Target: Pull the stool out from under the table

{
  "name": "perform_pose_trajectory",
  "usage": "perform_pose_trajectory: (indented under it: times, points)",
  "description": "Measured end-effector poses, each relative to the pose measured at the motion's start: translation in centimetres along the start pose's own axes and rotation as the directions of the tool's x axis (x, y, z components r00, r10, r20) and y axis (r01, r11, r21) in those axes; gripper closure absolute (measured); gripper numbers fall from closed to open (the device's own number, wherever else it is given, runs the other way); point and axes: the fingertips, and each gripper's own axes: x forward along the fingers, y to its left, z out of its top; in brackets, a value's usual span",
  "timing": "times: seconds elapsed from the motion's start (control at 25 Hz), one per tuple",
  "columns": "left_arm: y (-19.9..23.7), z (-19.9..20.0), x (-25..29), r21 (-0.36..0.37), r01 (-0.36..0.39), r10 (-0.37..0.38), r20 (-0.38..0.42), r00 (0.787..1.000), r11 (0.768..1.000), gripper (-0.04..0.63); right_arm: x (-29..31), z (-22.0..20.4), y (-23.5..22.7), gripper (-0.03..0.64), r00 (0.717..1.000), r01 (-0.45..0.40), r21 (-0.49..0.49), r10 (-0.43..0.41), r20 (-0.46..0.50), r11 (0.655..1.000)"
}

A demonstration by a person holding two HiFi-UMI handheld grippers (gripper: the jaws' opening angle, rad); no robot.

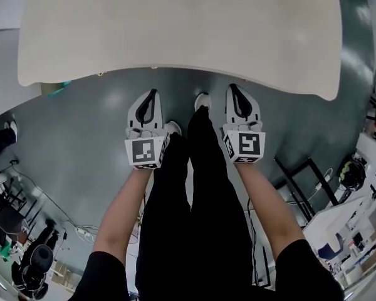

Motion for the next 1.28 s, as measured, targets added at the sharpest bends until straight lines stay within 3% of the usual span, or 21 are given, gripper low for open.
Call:
perform_pose_trajectory:
  times: [0.52,0.88,1.04,1.16,1.28]
  points:
    - [0.8,-9.1,5.5,0.058,0.059,-0.055,-0.066,0.996,0.997,0.58,4.2,-10.4,-2.8,0.597,0.997,0.015,-0.027,-0.017,-0.07,1.0]
    - [2.4,-13.9,8.8,0.032,0.084,-0.079,-0.118,0.99,0.996,0.578,7.1,-17.0,-6.0,0.589,0.989,0.063,-0.034,-0.067,-0.135,0.997]
    - [3.2,-15.2,10.3,-0.003,0.072,-0.072,-0.108,0.991,0.997,0.552,9.1,-19.0,-7.0,0.503,0.986,0.047,-0.029,-0.051,-0.158,0.998]
    - [4.2,-15.9,11.1,-0.049,0.054,-0.059,-0.106,0.993,0.997,0.492,10.2,-20.0,-7.4,0.48,0.983,0.025,-0.019,-0.028,-0.179,1.0]
    - [4.7,-16.9,12.0,-0.029,0.046,-0.05,-0.139,0.989,0.999,0.432,11.1,-20.7,-7.6,0.425,0.979,-0.006,-0.04,-0.002,-0.203,0.999]
